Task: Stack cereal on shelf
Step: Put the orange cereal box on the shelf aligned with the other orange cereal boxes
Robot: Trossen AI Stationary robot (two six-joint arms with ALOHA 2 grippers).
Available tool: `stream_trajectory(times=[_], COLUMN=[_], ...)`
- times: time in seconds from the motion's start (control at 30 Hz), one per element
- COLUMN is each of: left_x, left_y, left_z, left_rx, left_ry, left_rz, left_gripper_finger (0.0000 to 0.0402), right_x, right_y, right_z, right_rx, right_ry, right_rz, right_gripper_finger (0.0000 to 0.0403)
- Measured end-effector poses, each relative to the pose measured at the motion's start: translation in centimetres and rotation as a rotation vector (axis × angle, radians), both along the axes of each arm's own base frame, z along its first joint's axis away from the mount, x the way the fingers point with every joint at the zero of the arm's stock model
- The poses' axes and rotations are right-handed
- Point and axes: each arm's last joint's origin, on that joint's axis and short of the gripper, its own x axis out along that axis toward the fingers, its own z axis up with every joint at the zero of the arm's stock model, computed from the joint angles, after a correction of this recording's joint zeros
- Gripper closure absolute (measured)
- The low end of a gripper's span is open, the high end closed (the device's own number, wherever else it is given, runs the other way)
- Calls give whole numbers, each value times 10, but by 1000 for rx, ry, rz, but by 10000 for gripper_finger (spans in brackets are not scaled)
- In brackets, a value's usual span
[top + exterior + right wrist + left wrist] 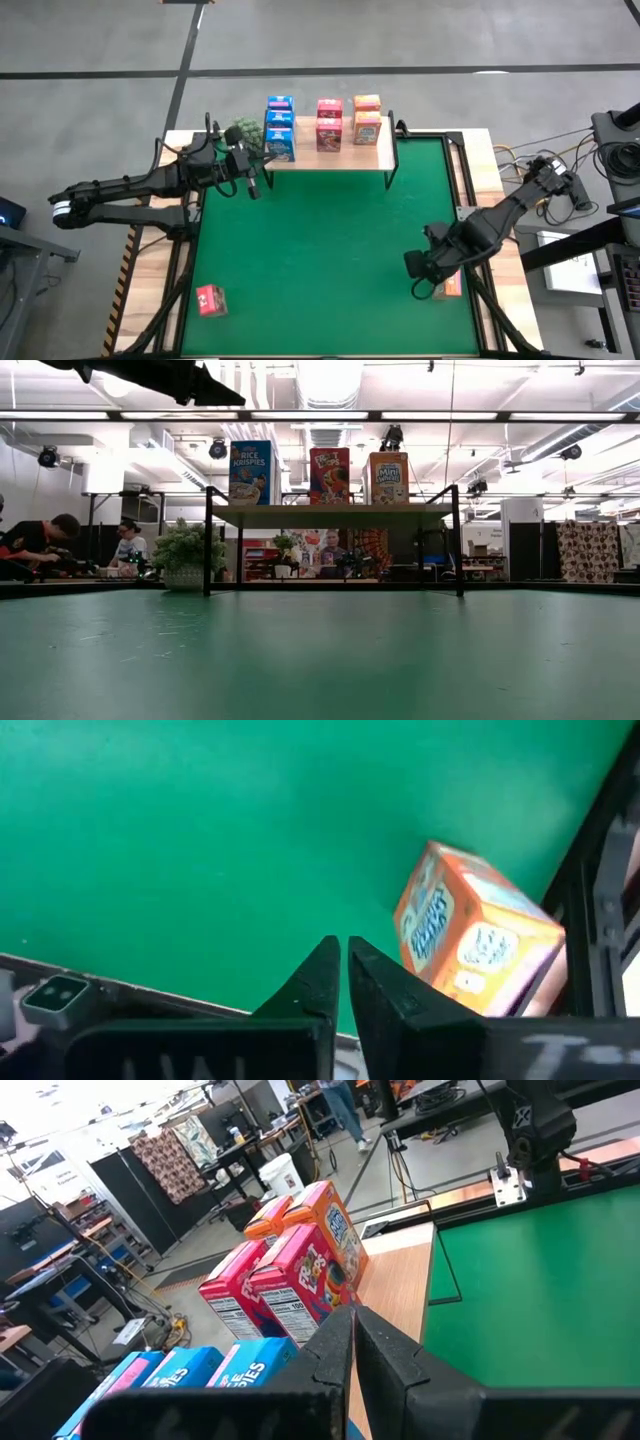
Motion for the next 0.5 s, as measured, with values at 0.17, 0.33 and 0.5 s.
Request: stream_trajectory(times=[0.17,0.33,0.5], left_x=[0,0,0], left_y=[0,0,0], left_z=[0,0,0], left_rx=[2,2,3], left_ry=[1,1,0], left_rz=[0,0,0], left_gripper_finger=[402,402,402], right_x=[-4,-2,-10], right_y=[5,9,14], right_z=[-3,-8,-12], right_rx=[2,26,42], right_ry=[34,90,204], right_rz=[-52,-45,-60], right_gripper_finger=[327,239,151])
